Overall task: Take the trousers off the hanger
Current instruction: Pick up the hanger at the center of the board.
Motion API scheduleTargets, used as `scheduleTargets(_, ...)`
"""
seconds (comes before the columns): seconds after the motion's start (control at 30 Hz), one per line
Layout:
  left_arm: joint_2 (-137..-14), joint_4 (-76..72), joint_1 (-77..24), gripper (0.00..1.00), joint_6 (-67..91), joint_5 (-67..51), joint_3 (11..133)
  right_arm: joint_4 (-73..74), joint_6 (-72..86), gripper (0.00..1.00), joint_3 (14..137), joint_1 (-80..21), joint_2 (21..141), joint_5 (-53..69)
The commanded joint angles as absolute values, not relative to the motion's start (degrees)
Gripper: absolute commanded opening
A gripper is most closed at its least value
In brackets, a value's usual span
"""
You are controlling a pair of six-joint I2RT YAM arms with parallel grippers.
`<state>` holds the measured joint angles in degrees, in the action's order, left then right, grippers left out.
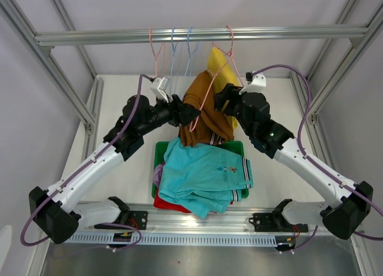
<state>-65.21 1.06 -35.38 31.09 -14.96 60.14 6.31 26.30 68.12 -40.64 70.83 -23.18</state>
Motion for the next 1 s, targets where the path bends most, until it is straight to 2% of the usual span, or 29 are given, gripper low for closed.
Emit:
scheduleTargets(0.0,-66.3,-4.3,-34.8,0.57,31.3,-19.1,64.9,4.6,27.2,0.73,68.1,-39.7,69.4,-22.0)
scheduleTargets(0.13,-69.2,-5.2,-35.2,0.55,33.1,-23.3,68.3,3.9,27.5,0.73,66.8,-39.4,68.6,-21.3)
scheduleTargets(0.27,-73.8,-0.5,-36.9,0.55,31.1,-22.8,76.2,3.4,27.7,0.73,65.1,-38.8,67.2,-20.7)
scheduleTargets(0.37,-78.9,9.7,-37.4,0.54,28.6,-20.1,81.8,3.7,27.2,0.74,64.4,-38.2,65.7,-20.0)
scheduleTargets(0.7,-77.3,13.2,-37.4,0.58,21.0,-6.6,82.2,2.5,26.7,0.74,61.3,-36.0,63.2,-16.3)
scheduleTargets(0.83,-78.4,13.0,-37.4,0.59,20.9,-8.3,82.5,2.0,26.9,0.75,60.4,-35.9,63.2,-16.0)
scheduleTargets(0.97,-82.1,11.9,-37.4,0.58,23.5,-16.2,84.1,2.5,27.0,0.75,59.9,-35.3,62.8,-15.8)
